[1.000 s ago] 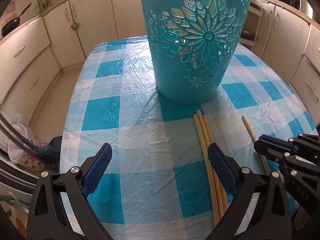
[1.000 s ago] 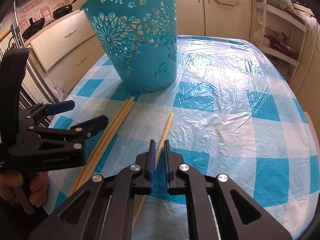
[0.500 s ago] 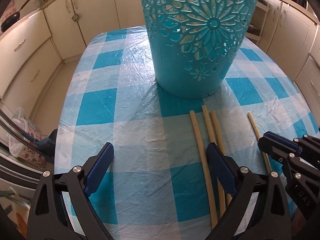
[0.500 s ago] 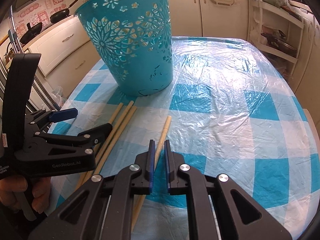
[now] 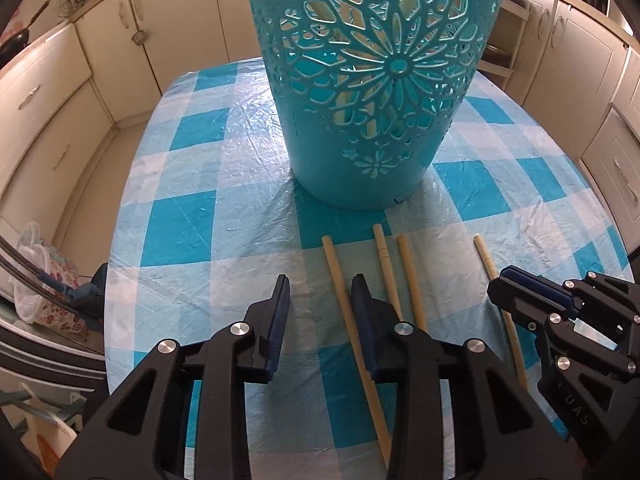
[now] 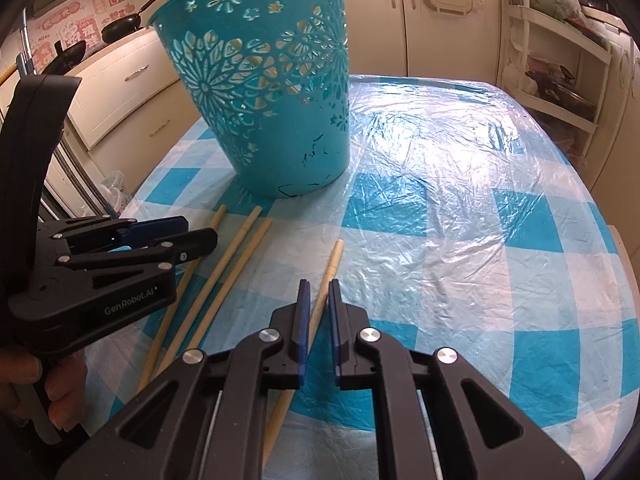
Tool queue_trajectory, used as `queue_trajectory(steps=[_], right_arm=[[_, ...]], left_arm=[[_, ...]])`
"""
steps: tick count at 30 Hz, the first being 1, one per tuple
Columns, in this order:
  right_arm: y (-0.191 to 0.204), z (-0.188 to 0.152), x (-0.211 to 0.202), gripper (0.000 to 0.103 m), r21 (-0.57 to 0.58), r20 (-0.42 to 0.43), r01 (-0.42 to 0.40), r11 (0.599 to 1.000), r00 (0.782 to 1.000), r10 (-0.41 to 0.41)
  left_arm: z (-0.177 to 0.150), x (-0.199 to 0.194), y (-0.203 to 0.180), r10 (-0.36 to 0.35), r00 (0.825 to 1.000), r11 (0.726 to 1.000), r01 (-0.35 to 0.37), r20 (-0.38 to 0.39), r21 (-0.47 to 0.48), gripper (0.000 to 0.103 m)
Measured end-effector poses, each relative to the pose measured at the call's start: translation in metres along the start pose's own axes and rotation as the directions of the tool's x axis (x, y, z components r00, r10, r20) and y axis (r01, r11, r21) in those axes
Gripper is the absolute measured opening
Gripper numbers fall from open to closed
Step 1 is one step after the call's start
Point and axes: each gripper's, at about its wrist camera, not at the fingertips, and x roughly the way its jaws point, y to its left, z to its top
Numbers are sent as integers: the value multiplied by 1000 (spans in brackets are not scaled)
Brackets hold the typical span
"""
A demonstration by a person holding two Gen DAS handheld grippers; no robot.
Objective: Organize utensils
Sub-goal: 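Reach the left tool to the chopsticks and grasp one chopstick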
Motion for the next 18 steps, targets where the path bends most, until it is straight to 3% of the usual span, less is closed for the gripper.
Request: queue_trajectory(steps=[3,8,18], right_arm=[[1,2,2,10,-5,-1,9,1000,1000,-9],[8,7,7,10,-52,-1,45,998,999,-45],[8,5,7,10,-55,1,48,997,999,-48]], left_arm=[[2,1,-2,2,1000,1000,-2,-6,9,31],[2,-1,-9,-26,1000,999,26,3,43,7],[-5,-6,-8,-54,998,998,54,11,37,5]])
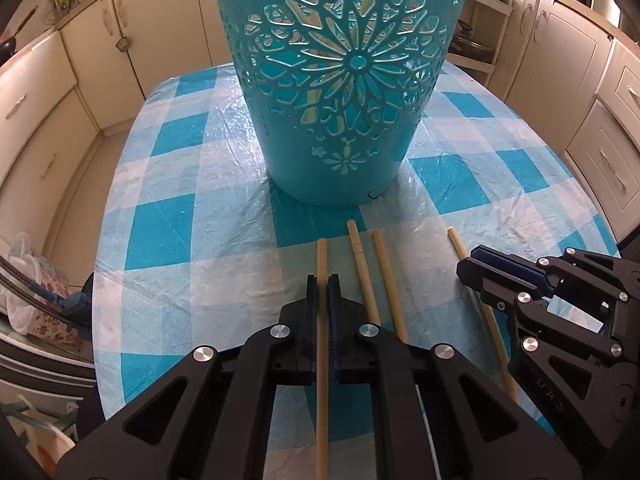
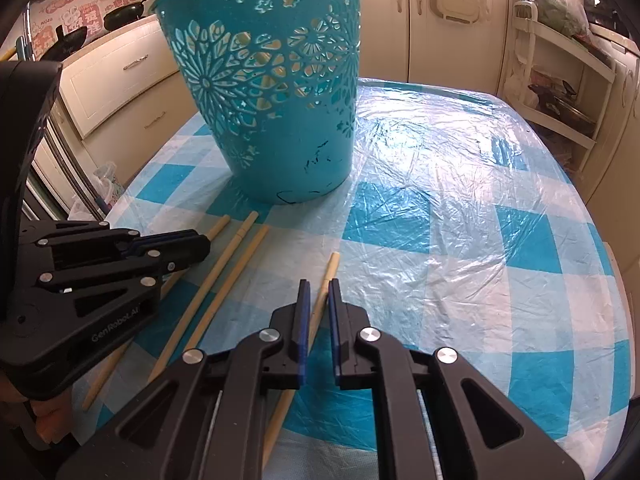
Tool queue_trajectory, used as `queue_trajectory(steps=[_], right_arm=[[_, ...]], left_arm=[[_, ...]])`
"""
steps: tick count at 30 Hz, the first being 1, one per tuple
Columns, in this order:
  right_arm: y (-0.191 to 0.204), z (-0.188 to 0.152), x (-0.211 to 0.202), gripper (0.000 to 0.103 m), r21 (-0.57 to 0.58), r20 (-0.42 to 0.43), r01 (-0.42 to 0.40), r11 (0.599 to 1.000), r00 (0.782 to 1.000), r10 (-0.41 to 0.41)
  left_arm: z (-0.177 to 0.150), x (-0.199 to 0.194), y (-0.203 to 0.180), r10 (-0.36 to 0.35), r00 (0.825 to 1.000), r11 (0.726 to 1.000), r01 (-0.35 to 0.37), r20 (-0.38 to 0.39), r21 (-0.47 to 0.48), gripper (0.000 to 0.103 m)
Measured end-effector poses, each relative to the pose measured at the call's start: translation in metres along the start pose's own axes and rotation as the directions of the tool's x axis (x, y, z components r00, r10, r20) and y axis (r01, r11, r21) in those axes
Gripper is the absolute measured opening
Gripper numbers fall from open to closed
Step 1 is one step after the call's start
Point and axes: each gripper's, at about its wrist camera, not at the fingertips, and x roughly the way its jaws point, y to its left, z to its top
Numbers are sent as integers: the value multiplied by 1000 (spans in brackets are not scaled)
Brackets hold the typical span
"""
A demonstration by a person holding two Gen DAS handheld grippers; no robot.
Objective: Organize utensils
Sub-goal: 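Reach the left tool to the chopsticks and grasp one chopstick, then lift the chopstick with the left tool over the teal cup and release it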
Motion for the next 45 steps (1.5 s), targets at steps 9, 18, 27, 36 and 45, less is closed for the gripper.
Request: queue_trajectory(steps=[9,18,27,36,45], right_arm=[[3,-1,1,10,-6,1,8,1000,1000,-8],[5,-1,1,10,-8,1,13,1000,1000,-13],[5,-1,1,10,2,2,4,1000,1000,-4],[-2,-1,0,11,19,2,-17,1000,1000,17],[-8,-1,0,11,36,2,-38,999,999,38]], left_arm=[[-9,-23,19,-84,996,994,84,4,-70,5],[12,-126,56,-192,943,965,232,272,-123,5],[78,-196,54,-194,846,959,269,496,-84,5],[135,-231,44,-116,750,973,219,651,-78,5],[174,-175,36,41,728,980,103,685,-169,5]])
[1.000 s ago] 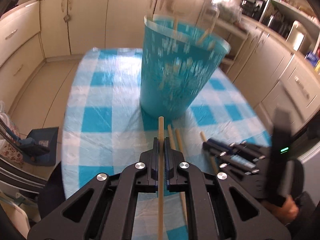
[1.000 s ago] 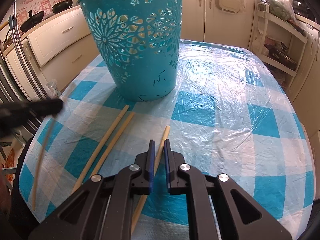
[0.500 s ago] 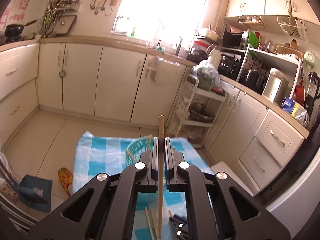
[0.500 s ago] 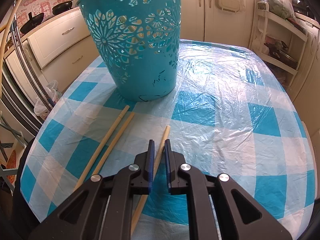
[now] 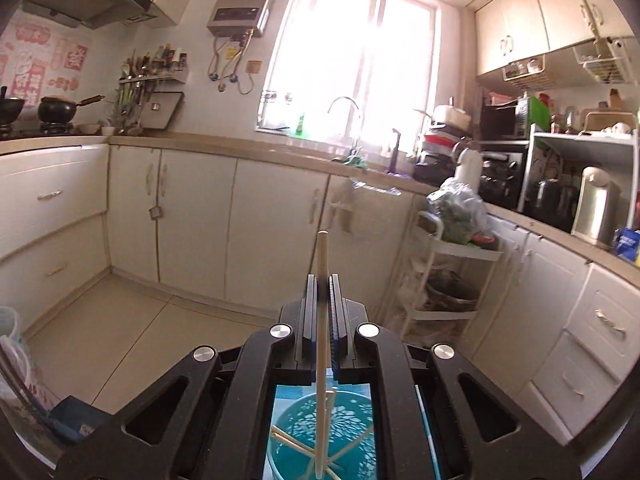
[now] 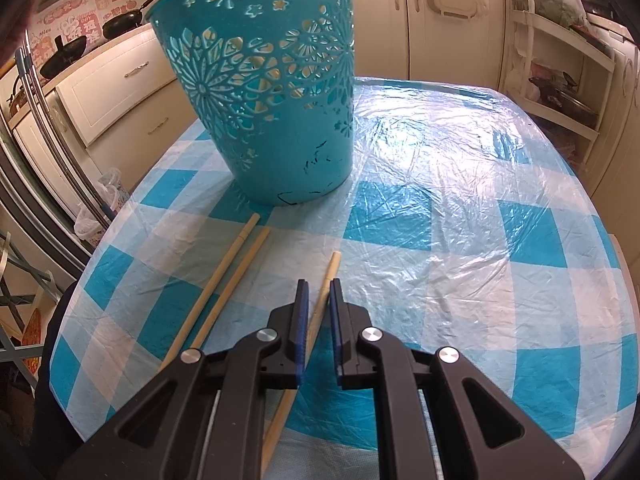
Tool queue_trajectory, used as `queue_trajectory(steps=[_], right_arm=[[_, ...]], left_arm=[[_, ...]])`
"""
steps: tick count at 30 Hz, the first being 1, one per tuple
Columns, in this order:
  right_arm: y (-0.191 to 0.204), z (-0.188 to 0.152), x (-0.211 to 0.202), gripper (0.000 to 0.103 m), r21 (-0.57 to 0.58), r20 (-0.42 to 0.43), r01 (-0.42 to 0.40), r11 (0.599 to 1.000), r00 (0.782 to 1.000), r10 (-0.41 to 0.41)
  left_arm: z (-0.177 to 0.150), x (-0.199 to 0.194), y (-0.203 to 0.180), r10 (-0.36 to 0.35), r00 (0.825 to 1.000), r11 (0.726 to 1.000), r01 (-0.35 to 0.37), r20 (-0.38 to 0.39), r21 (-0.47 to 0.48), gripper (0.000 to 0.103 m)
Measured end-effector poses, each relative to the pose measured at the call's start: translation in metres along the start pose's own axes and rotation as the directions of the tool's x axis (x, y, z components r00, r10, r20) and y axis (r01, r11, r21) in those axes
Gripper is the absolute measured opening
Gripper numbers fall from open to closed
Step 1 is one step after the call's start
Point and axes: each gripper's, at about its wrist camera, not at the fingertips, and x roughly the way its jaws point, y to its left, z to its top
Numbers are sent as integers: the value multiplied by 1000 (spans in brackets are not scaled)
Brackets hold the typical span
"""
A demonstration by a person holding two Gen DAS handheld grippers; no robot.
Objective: Organize utensils
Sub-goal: 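Lift the chopstick with the left tool over the teal cup and release it, then withdraw the open left tool while the right tool grasps a single chopstick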
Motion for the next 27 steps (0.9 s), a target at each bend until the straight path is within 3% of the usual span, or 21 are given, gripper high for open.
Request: queue_trajectory(steps=[7,12,15,17,21,24,27], right_arm=[[-2,1,0,12,8,0,-11,1000,1000,11],[-3,1,0,12,14,-1,-19,1000,1000,19],[-6,1,0,12,29,-2,-36,999,999,36],[-11,1,0,12,50,-4,-58,997,998,58],[-11,1,0,12,55,-5,-62,997,998,62],[1,0,1,12,-5,-6,-5,1000,1000,5],[15,-2,0,8,-101,-5,59,993,998,-60]], left_arm=[[-54,38,6,46,995,999,-44,-91,28,5],[-79,38,10,60,986,997,-52,-153,55,7],[-82,23,16,71,985,996,-63,-157,60,24],[-82,6,24,86,987,996,-81,-135,44,46],[-89,-29,46,132,985,991,-130,-115,20,60],[-114,-41,67,167,970,985,-170,-178,1,72],[-154,-34,90,172,932,981,-191,-319,-29,74]])
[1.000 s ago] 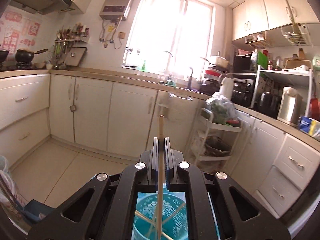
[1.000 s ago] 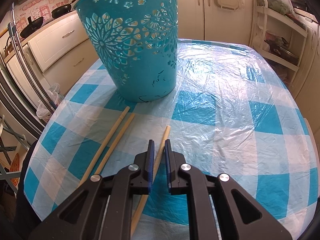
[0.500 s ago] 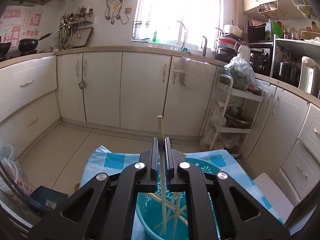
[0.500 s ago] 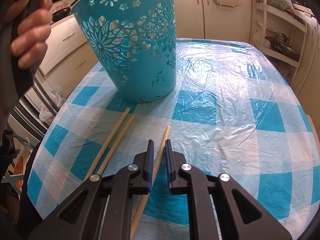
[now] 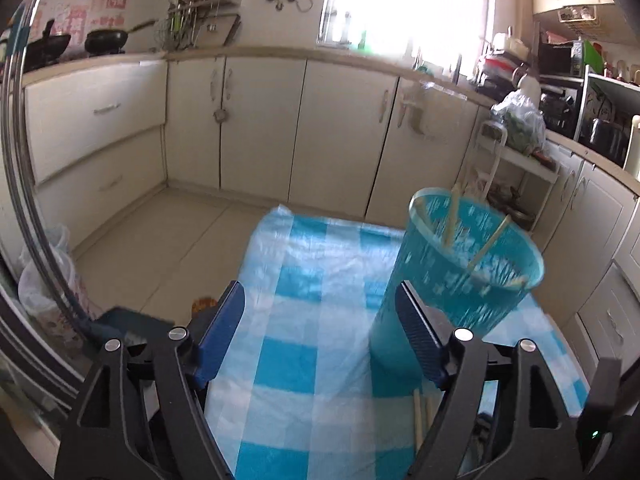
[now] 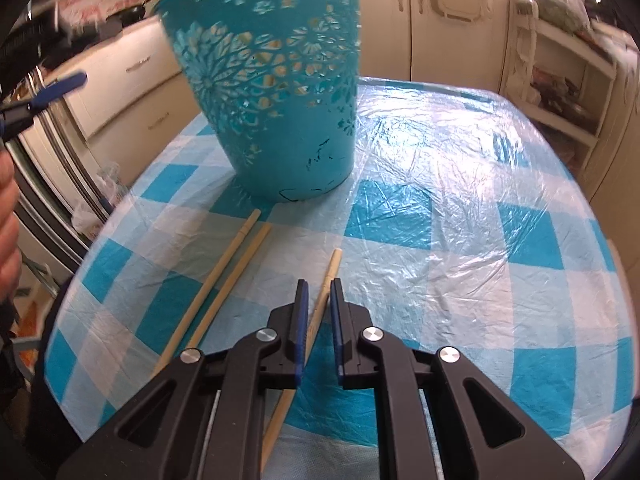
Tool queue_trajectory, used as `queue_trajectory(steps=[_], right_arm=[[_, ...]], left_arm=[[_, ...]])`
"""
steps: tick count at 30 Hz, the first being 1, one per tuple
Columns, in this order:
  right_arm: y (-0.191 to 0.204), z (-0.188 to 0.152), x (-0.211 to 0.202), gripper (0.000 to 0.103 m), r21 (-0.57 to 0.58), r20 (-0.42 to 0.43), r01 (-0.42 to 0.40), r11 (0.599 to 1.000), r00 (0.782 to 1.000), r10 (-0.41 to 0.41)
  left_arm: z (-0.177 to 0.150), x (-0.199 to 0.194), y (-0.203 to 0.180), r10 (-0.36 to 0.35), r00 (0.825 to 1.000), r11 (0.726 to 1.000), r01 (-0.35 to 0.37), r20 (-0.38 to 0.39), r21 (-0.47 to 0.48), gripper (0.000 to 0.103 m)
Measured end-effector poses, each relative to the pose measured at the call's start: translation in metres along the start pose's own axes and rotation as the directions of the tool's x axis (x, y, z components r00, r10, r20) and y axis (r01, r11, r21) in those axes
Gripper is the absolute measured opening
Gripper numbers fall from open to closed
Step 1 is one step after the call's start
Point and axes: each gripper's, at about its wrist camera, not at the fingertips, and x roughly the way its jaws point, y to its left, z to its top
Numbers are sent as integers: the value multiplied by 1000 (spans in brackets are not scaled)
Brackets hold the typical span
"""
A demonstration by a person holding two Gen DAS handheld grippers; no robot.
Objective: Organize utensils
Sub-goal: 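Withdraw the open left tool while the right tool grasps a single chopstick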
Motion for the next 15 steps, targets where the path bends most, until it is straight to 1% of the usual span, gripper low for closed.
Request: queue_trajectory(steps=[2,4,6,8,11,12,13,15], right_arm=[[4,-2,-3,8,-36,-13,-3,999,1000,2],[0,-4,-6,8,-34,-35,-24,999,999,23],[-3,-6,-8,9,-29,-44,-22,999,999,20],[-1,-7,-8,10,-44,-43,-9,999,999,7],[1,-9,-8,10,-47,-33,10,999,999,-12],[0,-10,-8,10,-37,-25,10,999,1000,-11],[0,-11,-8,10,-24,-20,7,1000,1000,-7],[-5,-12,-8,9,13,-12,-13,1000,1000,13]], left_arm=[[-21,17,9,-1,995,1000,0,-96,-13,74],[-38,29,9,3,988,1000,-3,-155,4,74],[-49,37,5,4,982,1000,2,-189,30,75],[-57,42,1,8,979,999,3,-206,51,80],[-65,46,-5,22,976,997,-5,-219,80,81],[-66,45,-7,27,977,996,-7,-213,93,82],[-66,45,-8,30,977,995,-8,-211,102,84],[-67,47,-11,43,975,992,-16,-218,122,86]])
